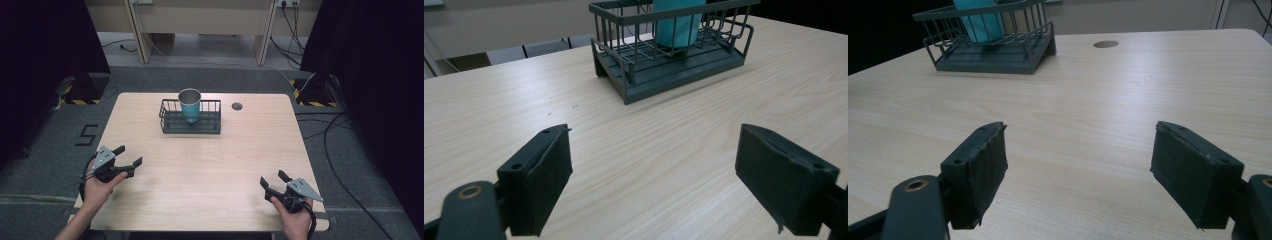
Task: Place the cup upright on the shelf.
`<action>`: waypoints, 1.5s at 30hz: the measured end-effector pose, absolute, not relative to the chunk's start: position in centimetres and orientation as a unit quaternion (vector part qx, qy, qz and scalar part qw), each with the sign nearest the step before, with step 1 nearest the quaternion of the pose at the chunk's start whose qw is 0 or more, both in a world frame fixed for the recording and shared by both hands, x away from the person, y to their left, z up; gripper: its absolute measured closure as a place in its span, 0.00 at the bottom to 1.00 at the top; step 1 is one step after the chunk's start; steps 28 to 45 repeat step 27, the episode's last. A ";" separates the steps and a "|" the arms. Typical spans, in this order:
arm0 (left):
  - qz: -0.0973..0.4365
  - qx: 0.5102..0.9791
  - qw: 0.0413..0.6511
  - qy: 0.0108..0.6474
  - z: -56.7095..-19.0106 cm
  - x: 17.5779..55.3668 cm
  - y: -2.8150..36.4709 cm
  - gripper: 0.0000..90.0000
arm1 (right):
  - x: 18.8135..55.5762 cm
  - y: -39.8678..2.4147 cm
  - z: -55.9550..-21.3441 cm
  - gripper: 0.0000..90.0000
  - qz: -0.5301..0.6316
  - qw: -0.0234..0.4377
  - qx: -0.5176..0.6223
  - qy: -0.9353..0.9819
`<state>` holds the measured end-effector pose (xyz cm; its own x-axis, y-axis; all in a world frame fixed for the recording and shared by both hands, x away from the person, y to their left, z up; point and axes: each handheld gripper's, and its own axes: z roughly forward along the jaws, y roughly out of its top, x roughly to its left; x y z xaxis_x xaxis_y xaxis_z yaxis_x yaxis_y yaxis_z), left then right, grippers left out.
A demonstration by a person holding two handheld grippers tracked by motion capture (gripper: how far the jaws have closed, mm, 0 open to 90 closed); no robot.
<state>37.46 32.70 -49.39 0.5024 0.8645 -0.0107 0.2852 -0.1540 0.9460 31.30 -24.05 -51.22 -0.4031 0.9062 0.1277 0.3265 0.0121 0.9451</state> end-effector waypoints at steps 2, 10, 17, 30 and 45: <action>0.286 0.703 0.506 0.411 -49.6 37.4 32.9 0.16 | 31.3 -24.1 -51.2 0.25 0.522 0.278 0.471 0.655; 0.283 0.700 0.502 0.421 -50.5 37.2 33.3 0.16 | 31.3 -24.1 -51.2 0.25 0.522 0.278 0.471 0.654; 0.276 0.697 0.505 0.428 -51.1 36.8 33.2 0.17 | 31.3 -24.1 -51.2 0.25 0.521 0.280 0.467 0.657; 0.286 0.692 0.508 0.426 -51.0 36.7 33.4 0.17 | 31.2 -24.2 -51.2 0.25 0.522 0.281 0.464 0.658; 0.286 0.692 0.508 0.426 -51.0 36.7 33.4 0.17 | 31.2 -24.2 -51.2 0.25 0.522 0.281 0.464 0.658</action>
